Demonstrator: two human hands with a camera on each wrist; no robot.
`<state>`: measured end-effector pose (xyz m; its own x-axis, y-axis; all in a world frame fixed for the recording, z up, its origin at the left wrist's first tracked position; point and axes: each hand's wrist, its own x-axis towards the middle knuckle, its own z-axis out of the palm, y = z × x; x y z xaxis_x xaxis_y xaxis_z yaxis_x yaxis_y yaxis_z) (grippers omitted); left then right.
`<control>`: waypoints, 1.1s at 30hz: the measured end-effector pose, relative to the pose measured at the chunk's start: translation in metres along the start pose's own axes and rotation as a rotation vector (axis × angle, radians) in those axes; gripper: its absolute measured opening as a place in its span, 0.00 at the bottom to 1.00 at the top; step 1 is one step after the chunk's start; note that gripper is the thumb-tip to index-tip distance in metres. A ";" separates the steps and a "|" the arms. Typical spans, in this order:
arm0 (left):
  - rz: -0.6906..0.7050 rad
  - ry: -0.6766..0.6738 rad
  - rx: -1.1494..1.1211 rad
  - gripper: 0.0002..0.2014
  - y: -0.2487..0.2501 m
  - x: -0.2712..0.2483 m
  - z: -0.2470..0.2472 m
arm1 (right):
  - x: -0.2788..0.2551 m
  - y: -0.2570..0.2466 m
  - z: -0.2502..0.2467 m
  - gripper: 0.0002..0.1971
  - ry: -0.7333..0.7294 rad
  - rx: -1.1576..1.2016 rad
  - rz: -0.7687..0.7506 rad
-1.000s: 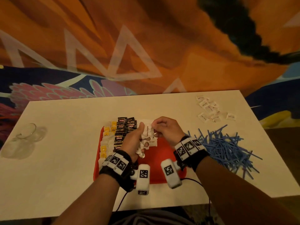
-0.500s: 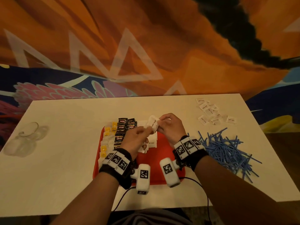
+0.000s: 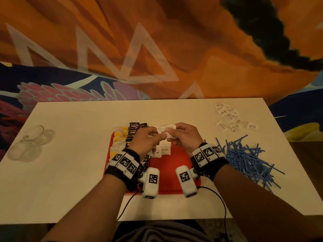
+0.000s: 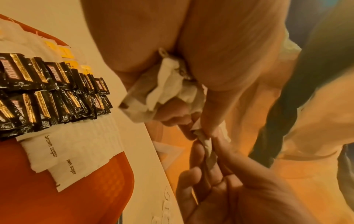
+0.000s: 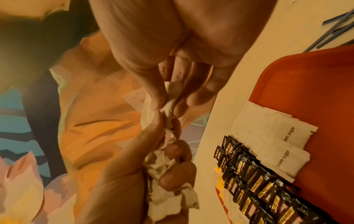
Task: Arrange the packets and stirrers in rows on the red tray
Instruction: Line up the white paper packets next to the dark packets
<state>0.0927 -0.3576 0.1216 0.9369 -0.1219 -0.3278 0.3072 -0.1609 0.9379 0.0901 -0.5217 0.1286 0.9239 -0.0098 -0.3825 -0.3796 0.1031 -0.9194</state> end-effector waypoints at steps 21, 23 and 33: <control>-0.071 0.145 -0.121 0.02 -0.035 0.003 0.010 | 0.012 0.045 0.005 0.18 0.045 0.250 0.285; -0.095 0.149 -0.140 0.07 -0.041 0.006 0.007 | 0.011 0.051 0.002 0.19 0.025 -0.011 0.213; -0.323 0.289 -0.102 0.16 -0.076 0.013 -0.009 | 0.033 0.120 -0.016 0.16 0.052 -0.460 0.282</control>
<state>0.0828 -0.3378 0.0472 0.7937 0.2002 -0.5744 0.5932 -0.0461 0.8037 0.0737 -0.5252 0.0040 0.7841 -0.0952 -0.6133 -0.6052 -0.3368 -0.7214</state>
